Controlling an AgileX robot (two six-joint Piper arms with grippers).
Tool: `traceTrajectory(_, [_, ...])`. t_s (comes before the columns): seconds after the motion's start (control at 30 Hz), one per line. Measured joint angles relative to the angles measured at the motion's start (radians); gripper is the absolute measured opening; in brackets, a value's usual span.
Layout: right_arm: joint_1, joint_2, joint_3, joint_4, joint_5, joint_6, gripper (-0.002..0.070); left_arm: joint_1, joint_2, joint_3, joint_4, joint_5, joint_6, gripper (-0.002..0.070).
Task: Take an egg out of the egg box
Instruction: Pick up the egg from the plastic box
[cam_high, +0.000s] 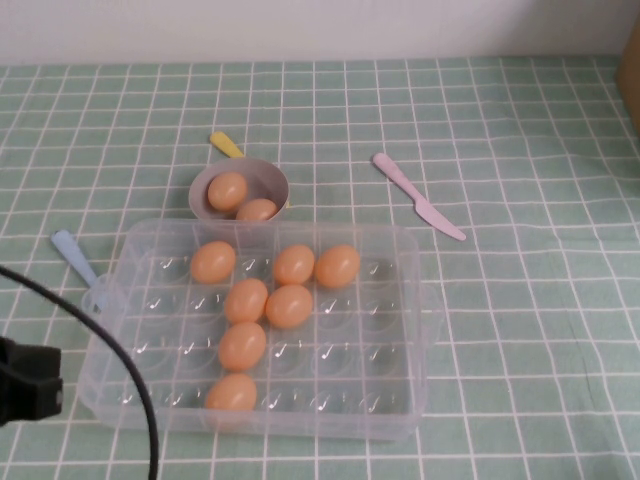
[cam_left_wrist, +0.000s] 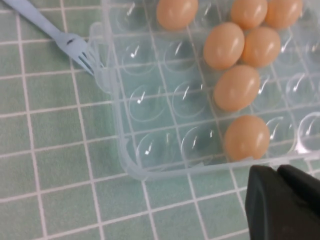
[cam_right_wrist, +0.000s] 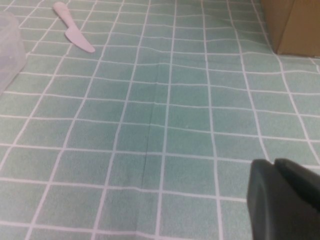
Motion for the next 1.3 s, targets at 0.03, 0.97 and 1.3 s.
traceTrajectory(0.03, [0.0, 0.0, 0.0, 0.0, 0.0, 0.0, -0.0017, 0.0, 0.044, -0.031, 0.004, 0.019, 0.025, -0.0003])
traceTrajectory(0.97, [0.0, 0.0, 0.0, 0.0, 0.0, 0.0, -0.0017, -0.313, 0.864, -0.564, 0.214, 0.072, 0.095, -0.0003])
traceTrajectory(1.3, [0.0, 0.0, 0.0, 0.0, 0.0, 0.0, -0.0017, -0.313, 0.931, -0.571, 0.253, -0.027, 0.174, 0.0193])
